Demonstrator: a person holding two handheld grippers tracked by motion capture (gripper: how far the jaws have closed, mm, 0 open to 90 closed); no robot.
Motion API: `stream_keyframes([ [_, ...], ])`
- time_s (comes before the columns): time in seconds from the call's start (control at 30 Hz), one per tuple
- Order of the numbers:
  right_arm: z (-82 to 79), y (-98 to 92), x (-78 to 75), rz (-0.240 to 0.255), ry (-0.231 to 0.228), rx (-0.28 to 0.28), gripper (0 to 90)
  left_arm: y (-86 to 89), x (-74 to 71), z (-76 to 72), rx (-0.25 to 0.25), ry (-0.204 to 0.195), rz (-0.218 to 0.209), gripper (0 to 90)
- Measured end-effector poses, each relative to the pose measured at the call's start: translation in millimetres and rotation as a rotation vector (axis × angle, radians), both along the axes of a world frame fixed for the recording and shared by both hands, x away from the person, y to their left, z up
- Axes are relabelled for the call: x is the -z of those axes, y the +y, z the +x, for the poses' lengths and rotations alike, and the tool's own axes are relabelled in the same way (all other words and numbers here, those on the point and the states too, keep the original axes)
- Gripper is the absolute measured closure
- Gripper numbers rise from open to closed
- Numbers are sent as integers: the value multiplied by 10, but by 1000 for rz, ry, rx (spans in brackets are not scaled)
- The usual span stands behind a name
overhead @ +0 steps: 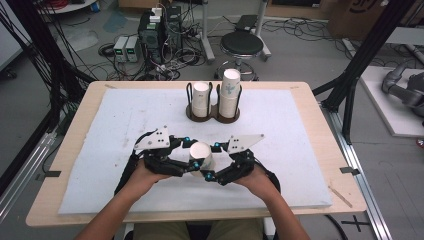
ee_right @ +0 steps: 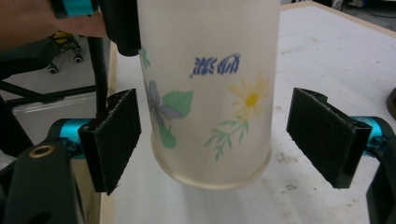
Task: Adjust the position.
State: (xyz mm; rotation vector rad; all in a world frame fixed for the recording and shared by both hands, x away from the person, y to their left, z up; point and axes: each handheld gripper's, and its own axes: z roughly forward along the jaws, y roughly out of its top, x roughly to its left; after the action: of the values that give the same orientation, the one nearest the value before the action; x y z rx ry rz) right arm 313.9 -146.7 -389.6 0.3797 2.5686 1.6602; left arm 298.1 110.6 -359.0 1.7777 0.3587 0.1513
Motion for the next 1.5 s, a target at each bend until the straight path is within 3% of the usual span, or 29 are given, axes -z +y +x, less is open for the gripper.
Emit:
stream_keyframes([
  [0.3, 6, 28, 51, 3, 0, -7, 183, -21, -12, -22, 24, -6, -49, 371],
  [0.67, -8, 20, 65, -4, -18, -26, 277, 26, 1, -10, 26, 1, -56, 371],
  [1.0, -18, 29, 43, -52, -16, -51, 349, 34, 26, -13, 27, 11, -34, 358],
  [1.1, -25, 30, 37, -59, -9, -55, 346, 25, 27, -17, 14, 24, -49, 217],
  [1.2, -27, 29, 14, -71, -11, -56, 342, 38, 17, -22, 2, 29, -52, 166],
  [1.5, -6, 8, -89, -131, -25, -66, 334, 152, -102, -31, 19, 12, -23, 163],
])
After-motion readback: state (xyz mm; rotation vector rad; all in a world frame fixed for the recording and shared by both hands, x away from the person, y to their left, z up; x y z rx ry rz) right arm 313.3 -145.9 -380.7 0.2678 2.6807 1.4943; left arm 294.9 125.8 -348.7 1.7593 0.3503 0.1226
